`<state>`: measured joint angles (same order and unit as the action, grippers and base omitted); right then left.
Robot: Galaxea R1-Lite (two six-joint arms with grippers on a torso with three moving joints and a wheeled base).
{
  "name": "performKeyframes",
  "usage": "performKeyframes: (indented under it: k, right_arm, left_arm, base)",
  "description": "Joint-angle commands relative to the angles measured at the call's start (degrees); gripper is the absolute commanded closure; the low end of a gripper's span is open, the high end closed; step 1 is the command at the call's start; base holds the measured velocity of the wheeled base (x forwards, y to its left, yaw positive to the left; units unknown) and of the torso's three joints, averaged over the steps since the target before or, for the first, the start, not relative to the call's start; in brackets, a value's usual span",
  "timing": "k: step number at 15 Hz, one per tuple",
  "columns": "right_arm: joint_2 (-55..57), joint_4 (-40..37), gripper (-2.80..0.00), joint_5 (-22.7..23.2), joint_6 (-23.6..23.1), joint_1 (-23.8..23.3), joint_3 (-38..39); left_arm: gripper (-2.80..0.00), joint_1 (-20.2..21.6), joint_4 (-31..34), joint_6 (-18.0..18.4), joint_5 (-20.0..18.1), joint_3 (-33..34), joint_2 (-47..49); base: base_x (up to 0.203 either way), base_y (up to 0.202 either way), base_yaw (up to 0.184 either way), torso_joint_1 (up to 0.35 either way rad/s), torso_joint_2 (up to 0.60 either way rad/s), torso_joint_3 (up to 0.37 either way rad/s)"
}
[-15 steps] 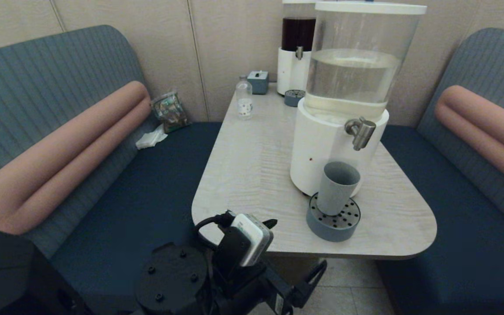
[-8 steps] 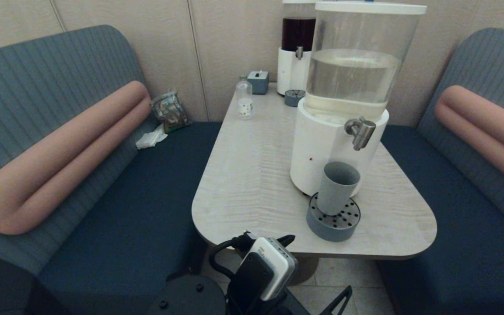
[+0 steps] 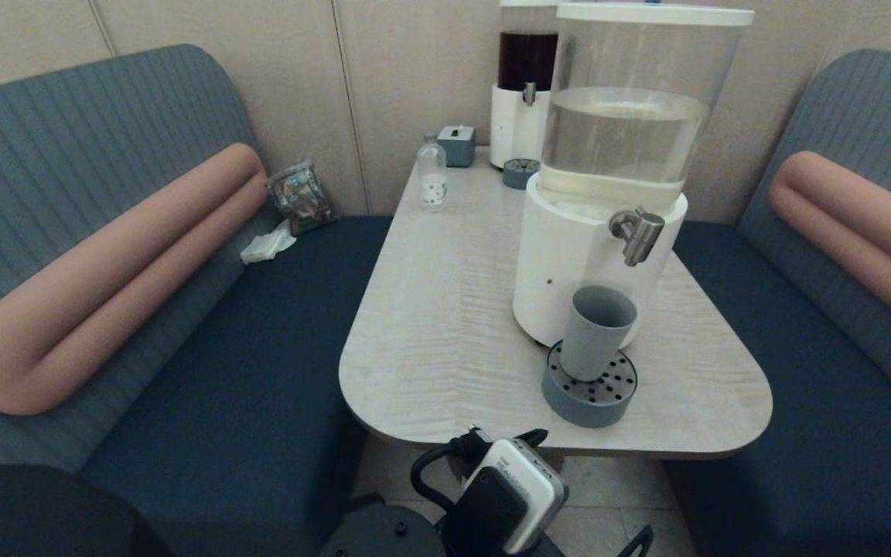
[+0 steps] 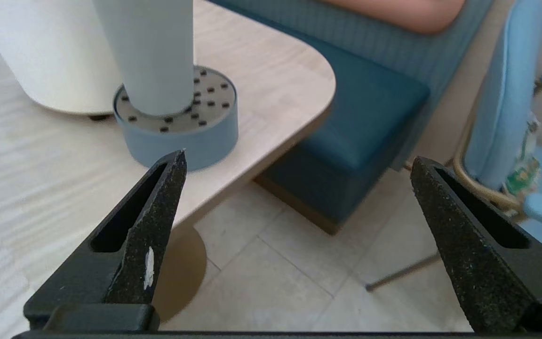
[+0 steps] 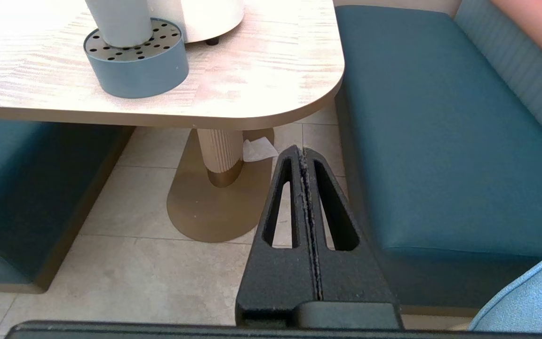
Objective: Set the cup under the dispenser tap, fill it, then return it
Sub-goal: Place the cup next to the water dispenser
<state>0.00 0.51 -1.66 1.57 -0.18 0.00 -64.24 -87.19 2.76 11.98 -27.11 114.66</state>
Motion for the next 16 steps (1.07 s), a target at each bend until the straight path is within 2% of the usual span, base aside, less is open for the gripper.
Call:
performKeyframes:
  k: [1,8,16]
  right_arm:
    - [0.09,0.02,0.00,-0.01,0.01,0.01,0.00]
    - [0.18,0.02,0.00,-0.01,0.01,0.09,0.00]
    - [0.18,0.02,0.00,-0.01,0.01,0.02,0.00]
  left_arm:
    - [-2.80,-0.26,-0.48,0.17,0.20,-1.43,1.16]
    - [-2.80,-0.26,-0.48,0.89,1.37,-5.80,4.26]
    - [-2.80,0.26,-0.48,4.09,2.69,-9.91,6.26]
  base:
    - [0.000,0.000,0.000,0.000,0.00,0.000]
    - [0.000,0.000,0.000,0.000,0.00,0.000]
    - [0.000,0.000,0.000,0.000,0.00,0.000]
